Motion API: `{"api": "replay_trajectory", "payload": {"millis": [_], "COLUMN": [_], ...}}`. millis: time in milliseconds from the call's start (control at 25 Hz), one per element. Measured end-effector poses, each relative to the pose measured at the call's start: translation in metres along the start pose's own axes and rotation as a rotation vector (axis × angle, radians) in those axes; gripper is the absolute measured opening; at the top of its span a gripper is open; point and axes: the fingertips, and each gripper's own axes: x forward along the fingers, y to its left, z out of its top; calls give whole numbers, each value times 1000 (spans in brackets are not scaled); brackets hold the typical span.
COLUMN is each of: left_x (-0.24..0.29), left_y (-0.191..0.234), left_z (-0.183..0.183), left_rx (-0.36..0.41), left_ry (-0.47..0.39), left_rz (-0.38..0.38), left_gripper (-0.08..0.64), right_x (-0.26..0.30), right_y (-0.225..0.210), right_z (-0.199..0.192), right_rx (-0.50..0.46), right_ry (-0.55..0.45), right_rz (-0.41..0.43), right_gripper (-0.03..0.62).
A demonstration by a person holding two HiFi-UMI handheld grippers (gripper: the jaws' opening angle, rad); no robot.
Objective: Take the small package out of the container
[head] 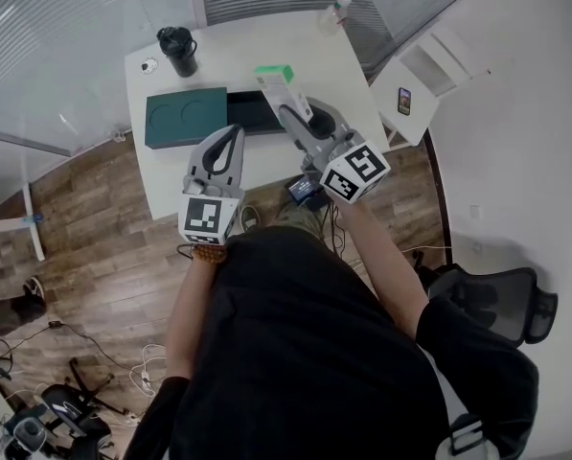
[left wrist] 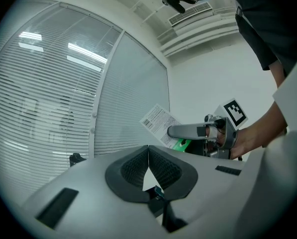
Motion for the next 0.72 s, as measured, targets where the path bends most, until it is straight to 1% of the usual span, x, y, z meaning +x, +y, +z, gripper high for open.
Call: {"api": "replay_trajectory", "payload": {"millis": [280, 720], "left_x": [0, 3], "left_y": [6, 2], "left_z": [6, 4], "left_rx": [-9, 1], "left_ry": [-2, -5], "left_rz": [25, 9], "left_gripper": [-2, -2], "right_x": [-2, -5], "right_y": [-4, -10], "right_z": [-7, -11], "right_rx": [13, 14], "right_ry": [13, 31], "right_rz": [-14, -38], "right_gripper": [87, 87]}}
